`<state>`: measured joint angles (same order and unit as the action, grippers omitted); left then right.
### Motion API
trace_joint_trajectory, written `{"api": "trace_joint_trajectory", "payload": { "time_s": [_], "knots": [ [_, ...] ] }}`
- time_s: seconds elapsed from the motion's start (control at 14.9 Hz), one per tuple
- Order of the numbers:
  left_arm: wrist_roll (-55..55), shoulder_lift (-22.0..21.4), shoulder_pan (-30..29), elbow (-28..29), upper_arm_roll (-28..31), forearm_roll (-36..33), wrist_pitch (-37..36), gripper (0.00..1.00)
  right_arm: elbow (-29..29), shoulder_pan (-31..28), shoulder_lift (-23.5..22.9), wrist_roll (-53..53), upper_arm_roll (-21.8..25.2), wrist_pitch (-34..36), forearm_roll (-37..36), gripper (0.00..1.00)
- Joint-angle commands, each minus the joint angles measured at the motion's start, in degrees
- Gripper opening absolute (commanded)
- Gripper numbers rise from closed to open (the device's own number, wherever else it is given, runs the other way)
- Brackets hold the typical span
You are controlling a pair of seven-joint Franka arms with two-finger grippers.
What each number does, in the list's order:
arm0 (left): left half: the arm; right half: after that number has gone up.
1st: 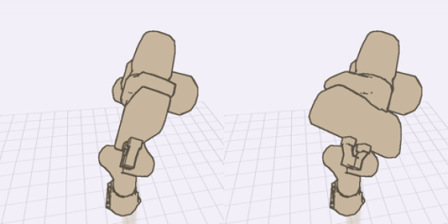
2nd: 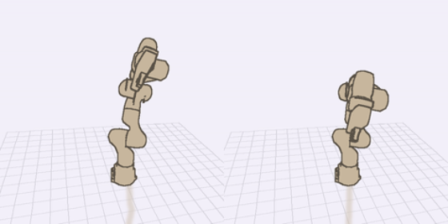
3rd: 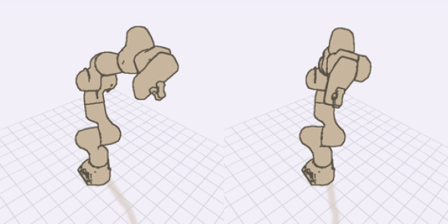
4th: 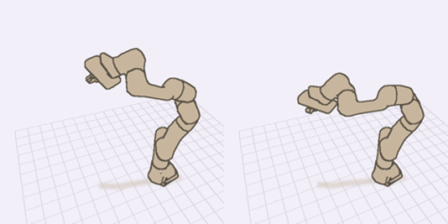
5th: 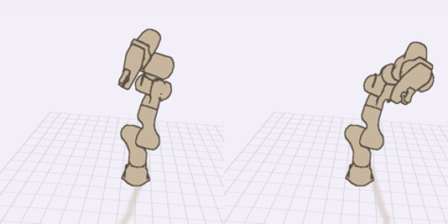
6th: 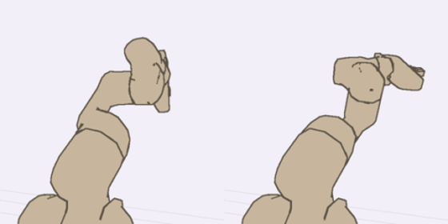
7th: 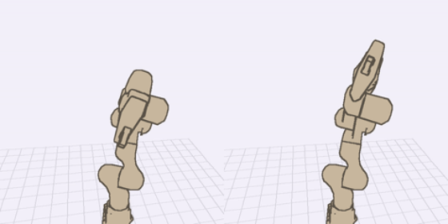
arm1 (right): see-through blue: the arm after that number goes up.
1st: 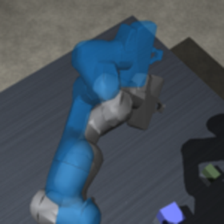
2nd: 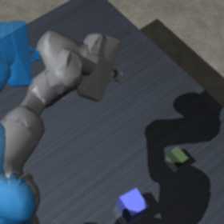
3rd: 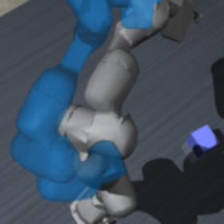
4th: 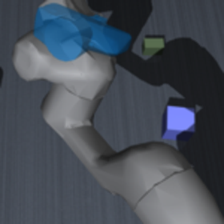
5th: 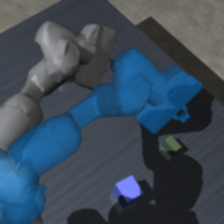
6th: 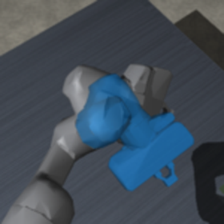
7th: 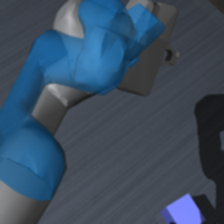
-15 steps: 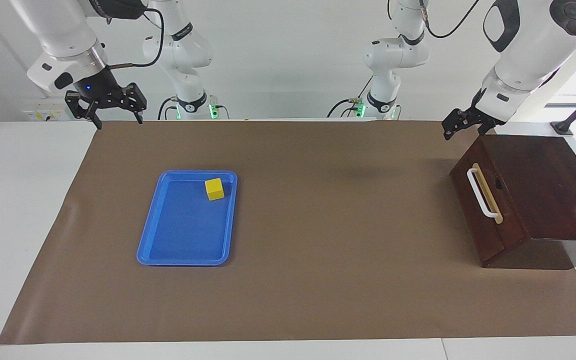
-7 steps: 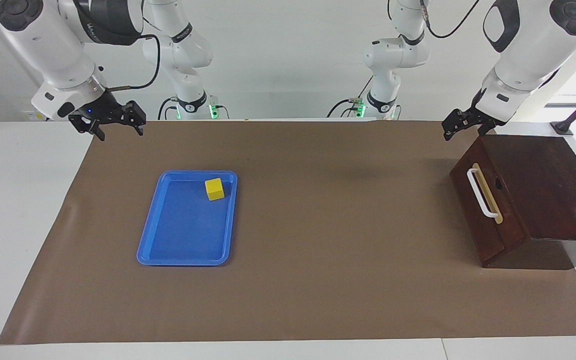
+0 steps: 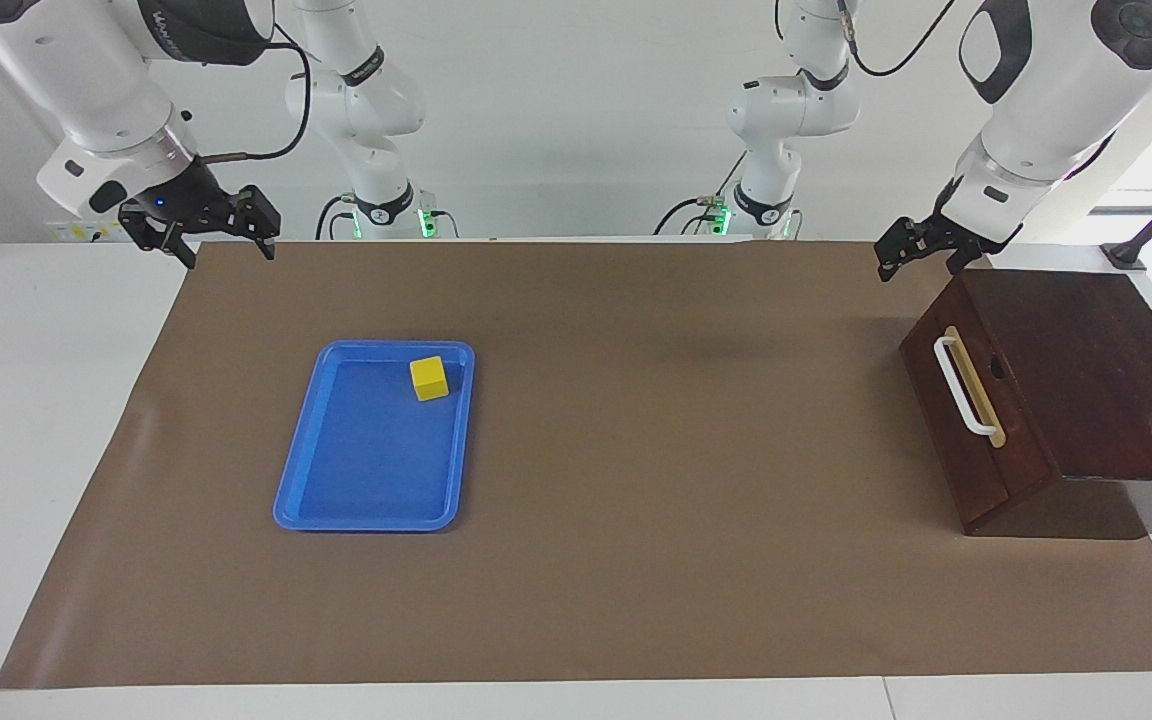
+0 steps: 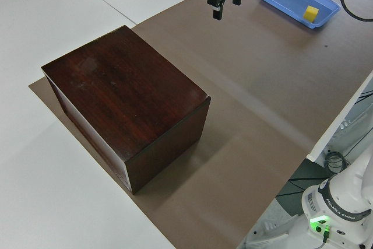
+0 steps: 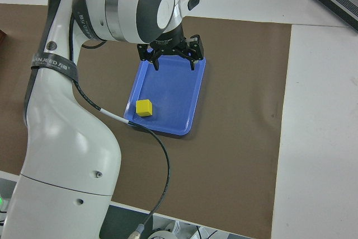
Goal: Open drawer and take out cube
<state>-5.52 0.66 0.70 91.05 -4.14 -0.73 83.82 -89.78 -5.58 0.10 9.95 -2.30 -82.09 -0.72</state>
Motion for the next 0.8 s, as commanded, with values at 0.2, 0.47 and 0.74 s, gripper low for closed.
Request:
{"api": "trace_joint_trajectory", "payload": {
  "time_s": [0.2,0.47,0.74],
  "knots": [
    [0.7,0.6,0.7,-1.0,1.2,0.8,0.8,1.0,0.0,-0.3,-0.1,-1.2,-0.4,-1.6,-1.3,1.0],
    [0.7,0.7,0.7,-1.1,1.2,0.8,0.9,1.0,0.0,-0.2,-0.1,-1.2,-0.4,-1.5,-1.3,1.0],
    [0.7,0.7,0.8,-1.2,1.2,1.4,0.8,1.0,-0.1,-0.2,0.0,-1.3,-0.4,-1.8,-1.2,1.0]
  ]
}}
